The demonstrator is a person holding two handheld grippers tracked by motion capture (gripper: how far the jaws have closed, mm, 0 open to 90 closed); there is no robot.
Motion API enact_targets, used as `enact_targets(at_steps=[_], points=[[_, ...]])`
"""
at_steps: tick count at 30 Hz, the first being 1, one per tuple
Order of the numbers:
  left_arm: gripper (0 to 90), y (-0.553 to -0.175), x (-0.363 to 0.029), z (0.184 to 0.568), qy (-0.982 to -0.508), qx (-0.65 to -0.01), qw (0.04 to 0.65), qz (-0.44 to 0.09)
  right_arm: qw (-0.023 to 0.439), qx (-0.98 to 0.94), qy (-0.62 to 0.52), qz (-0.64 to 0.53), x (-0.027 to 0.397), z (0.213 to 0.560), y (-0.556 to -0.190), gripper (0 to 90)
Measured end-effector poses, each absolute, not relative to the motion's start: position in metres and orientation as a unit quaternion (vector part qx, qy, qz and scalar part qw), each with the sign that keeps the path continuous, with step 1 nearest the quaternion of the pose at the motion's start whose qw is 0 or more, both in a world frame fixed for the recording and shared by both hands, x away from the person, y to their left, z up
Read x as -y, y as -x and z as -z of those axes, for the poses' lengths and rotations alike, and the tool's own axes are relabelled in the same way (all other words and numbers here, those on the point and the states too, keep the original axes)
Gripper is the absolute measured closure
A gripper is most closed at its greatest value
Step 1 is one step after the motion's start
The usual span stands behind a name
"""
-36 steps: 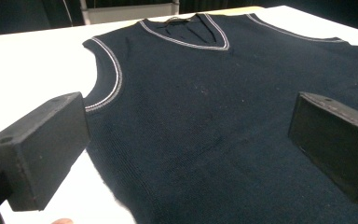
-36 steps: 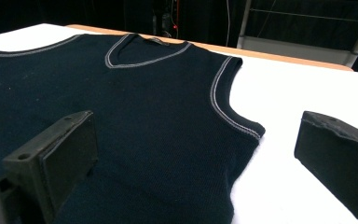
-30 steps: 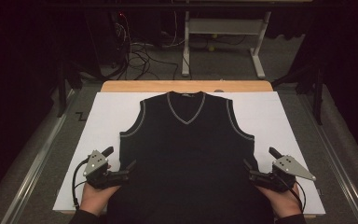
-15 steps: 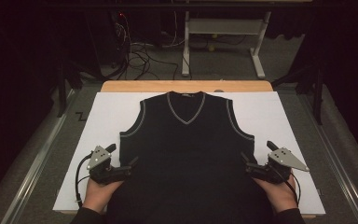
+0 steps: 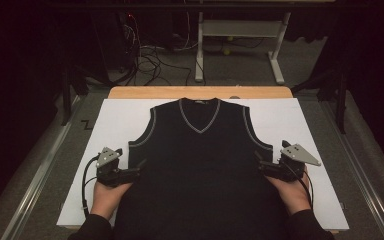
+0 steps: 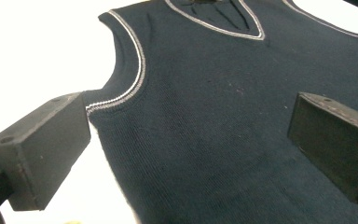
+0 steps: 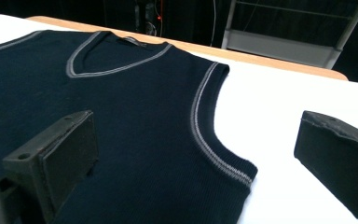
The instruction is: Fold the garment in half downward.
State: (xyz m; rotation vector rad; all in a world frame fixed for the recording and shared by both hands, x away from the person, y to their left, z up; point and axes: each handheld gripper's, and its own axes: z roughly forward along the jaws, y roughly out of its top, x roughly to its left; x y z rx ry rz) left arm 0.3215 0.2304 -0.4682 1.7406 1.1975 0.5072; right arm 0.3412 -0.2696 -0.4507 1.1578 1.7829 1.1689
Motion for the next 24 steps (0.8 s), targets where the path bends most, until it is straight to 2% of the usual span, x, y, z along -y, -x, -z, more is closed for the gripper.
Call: enact_targets(at_steps=[5, 7, 8, 9, 10, 11, 13, 15, 17, 18, 21, 24], points=[[0.0, -0.334, -0.236, 0.473, -0.702, -0.518, 0.449, -0.193, 0.333, -0.695, -0.464, -0.436, 0.274, 0.453, -0.354, 0.6], [5.6, -0.337, -0.238, 0.476, -0.699, -0.532, 0.438, -0.190, 0.320, -0.701, -0.476, -0.425, 0.276, 0.456, -0.358, 3.1], [5.6, -0.339, -0.238, 0.477, -0.701, -0.536, 0.433, -0.184, 0.320, -0.701, -0.476, -0.425, 0.276, 0.456, -0.358, 3.1], [10.9, -0.340, -0.239, 0.478, -0.703, -0.541, 0.426, -0.180, 0.316, -0.704, -0.478, -0.419, 0.276, 0.457, -0.359, 4.1], [14.4, -0.341, -0.239, 0.479, -0.704, -0.544, 0.422, -0.177, 0.302, -0.707, -0.488, -0.414, 0.278, 0.459, -0.360, 8.8], [14.4, -0.341, -0.239, 0.480, -0.706, -0.545, 0.415, -0.177, 0.302, -0.707, -0.488, -0.414, 0.278, 0.459, -0.360, 8.8], [21.8, -0.340, -0.238, 0.481, -0.711, -0.543, 0.408, -0.181, 0.300, -0.712, -0.496, -0.395, 0.279, 0.461, -0.361, 14.7], [24.7, -0.342, -0.237, 0.483, -0.720, -0.546, 0.395, -0.166, 0.286, -0.718, -0.509, -0.379, 0.281, 0.464, -0.362, 23.2], [27.3, -0.343, -0.237, 0.484, -0.723, -0.546, 0.391, -0.159, 0.280, -0.718, -0.515, -0.375, 0.282, 0.465, -0.362, 25.7], [28.4, -0.344, -0.236, 0.485, -0.729, -0.546, 0.385, -0.149, 0.264, -0.720, -0.526, -0.369, 0.285, 0.466, -0.363, 31.8], [38.6, -0.344, -0.234, 0.485, -0.736, -0.541, 0.380, -0.148, 0.252, -0.721, -0.535, -0.362, 0.287, 0.468, -0.363, 34.1], [42.0, -0.345, -0.229, 0.486, -0.745, -0.541, 0.357, -0.158, 0.246, -0.730, -0.541, -0.338, 0.288, 0.472, -0.363, 37.3]])
